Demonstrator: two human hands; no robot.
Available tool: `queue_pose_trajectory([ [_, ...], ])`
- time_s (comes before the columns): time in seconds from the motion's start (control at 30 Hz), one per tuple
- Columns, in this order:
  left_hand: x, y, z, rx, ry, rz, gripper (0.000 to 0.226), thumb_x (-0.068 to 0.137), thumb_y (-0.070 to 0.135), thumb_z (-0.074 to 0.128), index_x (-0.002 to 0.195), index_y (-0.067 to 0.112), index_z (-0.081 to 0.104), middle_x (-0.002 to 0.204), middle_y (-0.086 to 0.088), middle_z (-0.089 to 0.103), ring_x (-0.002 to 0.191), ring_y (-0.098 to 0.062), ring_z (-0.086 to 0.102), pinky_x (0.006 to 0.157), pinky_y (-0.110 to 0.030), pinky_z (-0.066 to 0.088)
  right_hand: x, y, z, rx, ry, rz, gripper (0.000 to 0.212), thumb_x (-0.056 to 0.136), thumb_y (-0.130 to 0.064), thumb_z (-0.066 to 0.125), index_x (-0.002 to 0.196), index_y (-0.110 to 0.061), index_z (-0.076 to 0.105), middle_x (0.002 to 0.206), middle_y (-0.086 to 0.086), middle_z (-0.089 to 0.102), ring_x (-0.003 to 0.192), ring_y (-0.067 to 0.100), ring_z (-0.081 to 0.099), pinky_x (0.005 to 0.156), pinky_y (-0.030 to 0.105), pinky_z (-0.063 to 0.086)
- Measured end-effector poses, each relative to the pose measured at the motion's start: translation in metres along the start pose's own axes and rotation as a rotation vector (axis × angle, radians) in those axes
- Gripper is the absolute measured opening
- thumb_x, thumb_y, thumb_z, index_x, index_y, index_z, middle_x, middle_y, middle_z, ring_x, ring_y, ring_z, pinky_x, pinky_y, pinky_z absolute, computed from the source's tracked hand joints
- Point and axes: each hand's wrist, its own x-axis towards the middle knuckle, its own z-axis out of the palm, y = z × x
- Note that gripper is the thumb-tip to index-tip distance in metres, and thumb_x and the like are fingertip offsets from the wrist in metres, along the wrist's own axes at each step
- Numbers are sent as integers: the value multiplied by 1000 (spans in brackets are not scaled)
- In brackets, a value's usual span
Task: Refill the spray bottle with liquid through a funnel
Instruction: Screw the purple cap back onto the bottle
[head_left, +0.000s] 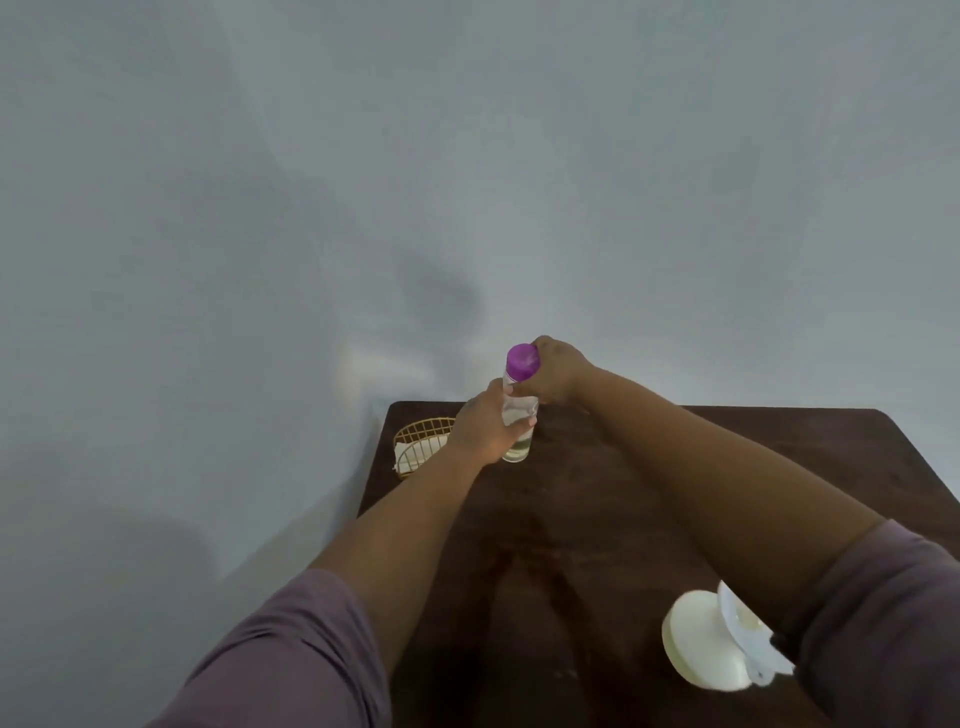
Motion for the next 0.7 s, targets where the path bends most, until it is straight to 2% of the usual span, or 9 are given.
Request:
queue_pose_trajectory([
  [0.17,36,-12,2,-167,32,-3,68,87,40,69,143,24,34,137,-4,56,115,-29,62,100,-42,50,35,3,8,35,41,1,66,79,-31,74,130,-8,39,123,10,54,107,24,53,80,29,42],
  [0.3,56,-23,11,-218,18,-32,72,88,33,69,148,27,28,136,-4,57,115,-30,62,102,-42,48,52,11,23,65,68,10,65,80,-27,74,131,-11,36,125,10,53,108,24,53,75,28,41],
  [0.43,68,-31,19,-226,-23,-34,69,89,29,68,147,25,30,135,-5,58,117,-30,61,102,-43,47,63,23,31,111,88,28,65,80,-28,74,131,-11,37,126,10,53,101,20,49,75,27,39],
  [0.57,71,-36,24,-249,-24,-43,72,89,31,68,148,26,28,133,-5,58,117,-29,61,101,-44,49,70,29,33,102,63,41,66,80,-29,75,131,-12,37,125,9,53,109,24,52,77,27,40],
  [0.7,74,-38,27,-253,-30,-52,72,89,29,68,149,25,27,135,-6,58,119,-29,59,102,-43,48,75,31,35,87,55,45,67,80,-29,75,132,-11,36,125,10,53,102,20,49,77,28,41],
])
